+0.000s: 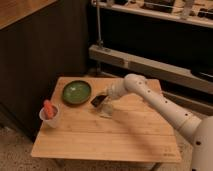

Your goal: Place the eraser on the white sponge

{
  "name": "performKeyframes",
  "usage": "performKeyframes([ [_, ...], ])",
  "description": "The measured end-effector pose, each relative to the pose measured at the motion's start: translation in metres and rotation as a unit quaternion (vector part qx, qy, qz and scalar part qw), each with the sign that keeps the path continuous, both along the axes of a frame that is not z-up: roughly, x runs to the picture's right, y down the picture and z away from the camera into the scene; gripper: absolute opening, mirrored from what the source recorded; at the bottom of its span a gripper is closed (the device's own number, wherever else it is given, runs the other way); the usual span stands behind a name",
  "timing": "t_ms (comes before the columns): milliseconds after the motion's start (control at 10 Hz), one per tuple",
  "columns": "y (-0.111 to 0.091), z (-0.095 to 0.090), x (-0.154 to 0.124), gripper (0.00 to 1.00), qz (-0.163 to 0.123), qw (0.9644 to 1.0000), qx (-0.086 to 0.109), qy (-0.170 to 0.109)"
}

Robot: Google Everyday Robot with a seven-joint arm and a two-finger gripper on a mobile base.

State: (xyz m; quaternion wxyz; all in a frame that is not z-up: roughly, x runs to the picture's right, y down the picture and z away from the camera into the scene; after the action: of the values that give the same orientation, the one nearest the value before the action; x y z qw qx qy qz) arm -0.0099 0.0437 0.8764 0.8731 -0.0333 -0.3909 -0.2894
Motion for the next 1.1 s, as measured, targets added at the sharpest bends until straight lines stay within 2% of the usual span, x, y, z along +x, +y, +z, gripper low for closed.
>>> performKeyframes([
  [200,0.004,-0.003,0.002,0.00,0.001,1.0000,-0.003,-0.003],
  [500,0.025,-0.008,0.016,0.00,0.002,1.0000,-0.006,-0.004],
  [1100,0.038,-0.011,0.025,0.00,0.002,1.0000,-0.005,-0.001],
])
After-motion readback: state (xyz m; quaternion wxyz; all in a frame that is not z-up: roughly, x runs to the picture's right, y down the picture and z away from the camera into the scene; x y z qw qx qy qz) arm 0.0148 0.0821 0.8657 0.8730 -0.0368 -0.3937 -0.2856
